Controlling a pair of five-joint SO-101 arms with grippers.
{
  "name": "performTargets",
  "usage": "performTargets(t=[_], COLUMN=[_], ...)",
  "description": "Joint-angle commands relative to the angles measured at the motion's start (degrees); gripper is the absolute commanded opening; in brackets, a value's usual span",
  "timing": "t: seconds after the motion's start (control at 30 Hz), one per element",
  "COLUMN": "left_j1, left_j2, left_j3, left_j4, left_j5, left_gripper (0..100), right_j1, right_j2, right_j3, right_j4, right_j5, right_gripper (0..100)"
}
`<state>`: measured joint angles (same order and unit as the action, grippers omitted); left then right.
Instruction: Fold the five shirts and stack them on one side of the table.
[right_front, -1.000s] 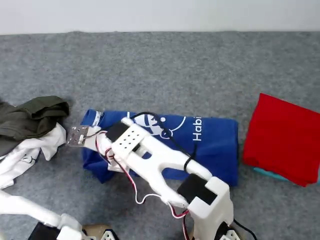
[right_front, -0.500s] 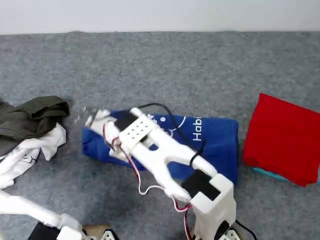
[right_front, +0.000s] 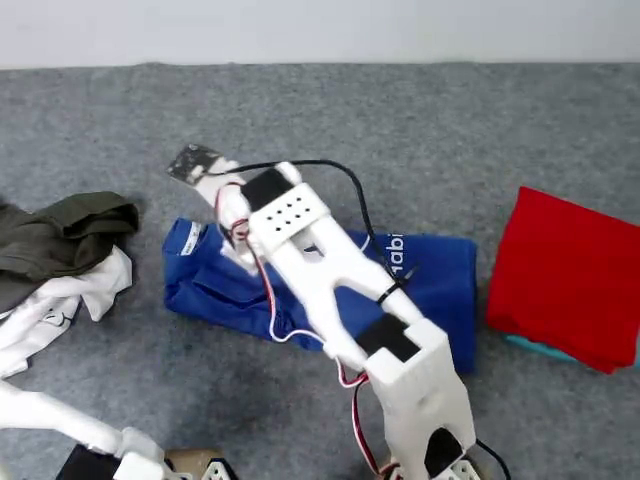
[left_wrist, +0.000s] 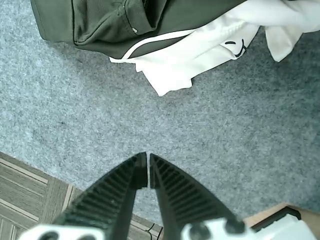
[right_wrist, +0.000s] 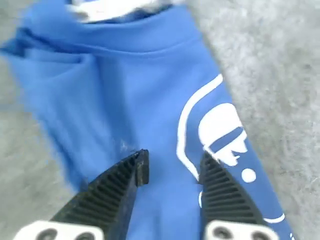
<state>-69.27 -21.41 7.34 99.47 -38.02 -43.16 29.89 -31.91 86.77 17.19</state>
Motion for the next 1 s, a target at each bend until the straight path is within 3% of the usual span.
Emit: performTargets(t=[0.0,0.17,0.37,0.73,0.97], left_j1=[0.4,0.4,0.4,0.4,1.3], left_j2=[-1.5,-1.5,-1.5,-1.5,-1.8], left_j3=[-0.2,-0.1,-0.1,-0.1,3.2], left_j4=[-0.7,-0.7,-0.7,-0.6,-0.8], left_j5=[-0.4,-0.4,-0.4,-0.4,-0.4], left_gripper=[3,3,3,3,3], right_j1=[-3.7,-10.4,-13.3,2.2,0.4], right_j2=[-0.6,-0.1,2.5,14.5,13.5], right_j3=[-8.0,-10.0,-9.8,-10.2,-11.0], right_j4=[7.7,13.9,11.7,0.7,3.5], right_j5=[-0.2,-0.3,-0.3,4.7,4.7], right_gripper=[0.5,0.9,1.0,1.0,1.0])
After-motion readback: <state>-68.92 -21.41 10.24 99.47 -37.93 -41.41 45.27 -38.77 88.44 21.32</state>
